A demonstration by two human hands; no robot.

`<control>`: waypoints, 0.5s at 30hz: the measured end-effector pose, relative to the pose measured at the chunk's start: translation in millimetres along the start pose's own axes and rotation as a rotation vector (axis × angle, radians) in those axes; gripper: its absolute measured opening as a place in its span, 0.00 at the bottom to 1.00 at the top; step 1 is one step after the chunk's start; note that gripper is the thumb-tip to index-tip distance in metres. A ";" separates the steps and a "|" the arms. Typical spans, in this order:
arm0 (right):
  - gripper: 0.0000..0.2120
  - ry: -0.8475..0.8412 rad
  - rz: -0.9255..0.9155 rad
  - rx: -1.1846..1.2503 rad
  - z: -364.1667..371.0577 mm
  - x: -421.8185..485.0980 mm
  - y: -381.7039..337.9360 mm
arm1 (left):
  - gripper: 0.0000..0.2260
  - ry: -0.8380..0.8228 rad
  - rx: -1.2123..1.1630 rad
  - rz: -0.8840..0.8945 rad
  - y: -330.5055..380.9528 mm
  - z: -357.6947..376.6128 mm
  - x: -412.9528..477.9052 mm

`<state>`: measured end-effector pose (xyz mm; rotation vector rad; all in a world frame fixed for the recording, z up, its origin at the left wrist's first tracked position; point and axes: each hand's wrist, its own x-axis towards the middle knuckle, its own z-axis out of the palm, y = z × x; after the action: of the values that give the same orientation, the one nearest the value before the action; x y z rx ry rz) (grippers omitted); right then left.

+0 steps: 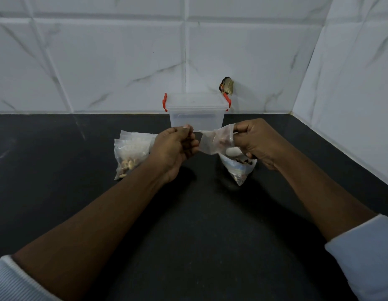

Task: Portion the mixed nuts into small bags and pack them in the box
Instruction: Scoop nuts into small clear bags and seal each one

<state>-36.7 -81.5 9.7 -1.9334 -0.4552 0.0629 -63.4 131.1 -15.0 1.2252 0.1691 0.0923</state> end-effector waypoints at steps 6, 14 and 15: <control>0.07 -0.019 -0.011 0.008 1.0 -1.7 -2.6 | 0.04 -0.151 0.142 0.056 -4.9 2.1 -0.5; 0.08 -0.070 0.006 0.006 -2.8 -2.9 -3.9 | 0.09 -0.061 -0.006 0.017 -3.5 1.0 2.6; 0.08 -0.069 0.006 0.008 -3.4 -3.0 -4.2 | 0.11 -0.032 -0.011 0.038 -2.3 1.4 2.1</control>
<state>-39.8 -84.1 14.3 -1.9292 -0.4940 0.1358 -61.1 129.3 -16.9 1.2181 0.1174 0.1066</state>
